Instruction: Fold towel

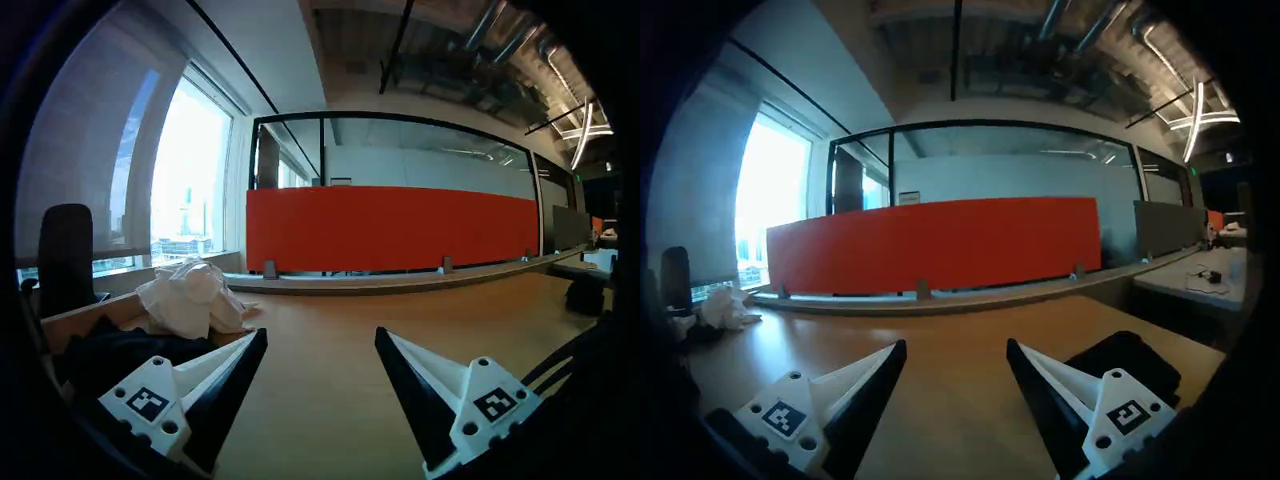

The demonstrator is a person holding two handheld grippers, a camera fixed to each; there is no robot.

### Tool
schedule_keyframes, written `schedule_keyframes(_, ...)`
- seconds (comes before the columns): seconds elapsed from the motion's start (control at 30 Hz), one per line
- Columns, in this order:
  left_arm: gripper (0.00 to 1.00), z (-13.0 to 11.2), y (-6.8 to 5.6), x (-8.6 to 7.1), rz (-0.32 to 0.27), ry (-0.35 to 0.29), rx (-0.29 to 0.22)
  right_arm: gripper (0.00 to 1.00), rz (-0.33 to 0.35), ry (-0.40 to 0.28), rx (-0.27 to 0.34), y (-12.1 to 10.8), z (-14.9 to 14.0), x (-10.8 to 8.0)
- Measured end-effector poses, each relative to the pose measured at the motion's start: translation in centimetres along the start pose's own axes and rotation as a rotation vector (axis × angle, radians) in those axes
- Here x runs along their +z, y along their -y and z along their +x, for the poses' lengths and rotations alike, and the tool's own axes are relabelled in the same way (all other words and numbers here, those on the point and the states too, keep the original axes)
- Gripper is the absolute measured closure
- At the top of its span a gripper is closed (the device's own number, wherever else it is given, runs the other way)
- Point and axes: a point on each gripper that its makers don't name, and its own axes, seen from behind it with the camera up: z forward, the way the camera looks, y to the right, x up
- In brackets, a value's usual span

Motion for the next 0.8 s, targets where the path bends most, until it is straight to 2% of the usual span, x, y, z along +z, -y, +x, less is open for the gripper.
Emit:
schedule_keyframes(0.2, 0.0, 0.0, 0.0, 0.0, 0.0, 0.0, 0.0, 0.03, 0.002, 0.0, 0.008, -0.5, -0.7, -0.1)
schedule_keyframes(0.47, 0.0, 0.1, 0.0, -0.1, 0.0, 0.0, 0.0, 0.03, 0.012, -0.009, 0.032, -0.2, -1.1, -0.6)
schedule_keyframes(0.8, 0.0, 0.1, 0.0, -0.1, 0.0, 0.001, 0.0, 0.03, 0.017, -0.017, 0.035, 0.1, -1.5, -1.1)
